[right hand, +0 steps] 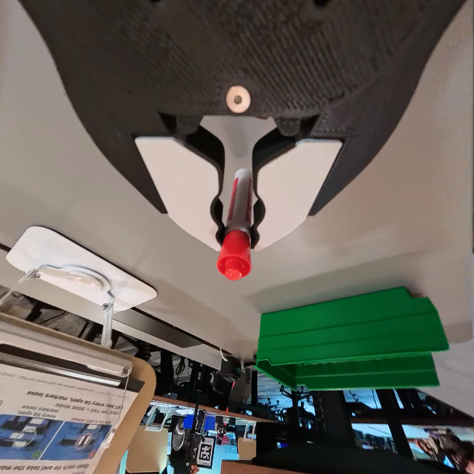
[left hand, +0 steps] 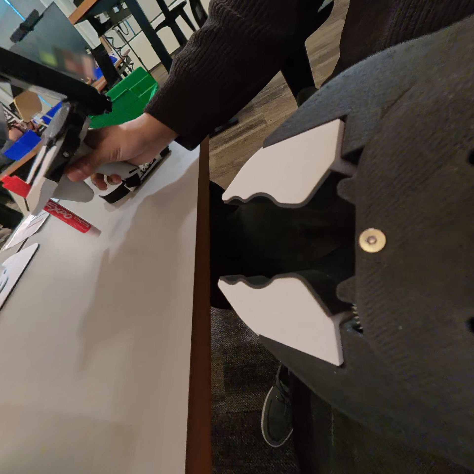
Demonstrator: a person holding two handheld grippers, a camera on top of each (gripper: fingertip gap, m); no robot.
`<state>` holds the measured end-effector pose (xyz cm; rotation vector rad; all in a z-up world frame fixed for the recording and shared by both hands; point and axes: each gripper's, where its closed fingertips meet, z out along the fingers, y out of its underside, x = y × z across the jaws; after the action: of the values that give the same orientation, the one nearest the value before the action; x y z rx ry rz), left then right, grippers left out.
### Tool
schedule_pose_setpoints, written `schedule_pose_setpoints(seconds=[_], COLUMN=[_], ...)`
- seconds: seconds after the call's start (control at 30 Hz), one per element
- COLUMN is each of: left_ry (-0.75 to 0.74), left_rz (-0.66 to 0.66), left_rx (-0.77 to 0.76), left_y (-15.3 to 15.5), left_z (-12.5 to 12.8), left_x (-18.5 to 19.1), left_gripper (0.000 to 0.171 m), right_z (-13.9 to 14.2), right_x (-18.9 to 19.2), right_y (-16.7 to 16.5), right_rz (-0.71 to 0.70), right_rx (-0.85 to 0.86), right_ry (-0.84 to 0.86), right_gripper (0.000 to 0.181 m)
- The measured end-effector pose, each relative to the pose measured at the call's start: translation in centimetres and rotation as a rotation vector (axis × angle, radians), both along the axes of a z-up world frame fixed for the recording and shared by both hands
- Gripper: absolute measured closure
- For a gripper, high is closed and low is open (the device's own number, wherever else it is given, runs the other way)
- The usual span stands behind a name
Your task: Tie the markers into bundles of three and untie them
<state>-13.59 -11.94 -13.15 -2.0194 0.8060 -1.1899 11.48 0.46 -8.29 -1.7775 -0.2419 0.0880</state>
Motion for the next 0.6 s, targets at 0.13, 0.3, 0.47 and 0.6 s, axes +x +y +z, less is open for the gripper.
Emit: schedule_pose_setpoints(seconds=[0.13,0.3,0.47,0.6], left_ry=[0.01,0.012,0.045,0.061], left_rz=[0.018,-0.008,-0.055,-0.087], left_rx=[-0.002,-0.012,-0.001,-0.005], left_y=[0.1,-0.2,-0.6,-1.0], left_z=[-0.2,-0.3,-1.0,-1.4], left_x=[-0.8,0.0,1.3,2.1], left_gripper=[0.117,0.116,0.117,0.117], right_z=[-1.1,-2.2,-2.2,-2.6], right_x=[-0.1,-0.9,-1.2,-0.8], right_y=[1.2,0.9,0.2,-0.2], right_rz=[0.017,0.046,0.092,0.096], right_rx=[-0.02,-0.048,-0.039,-0.066], right_ry=[0.028,-0.047,-0.031,-0.001], right_gripper=[0.162,0.162,0.162,0.16])
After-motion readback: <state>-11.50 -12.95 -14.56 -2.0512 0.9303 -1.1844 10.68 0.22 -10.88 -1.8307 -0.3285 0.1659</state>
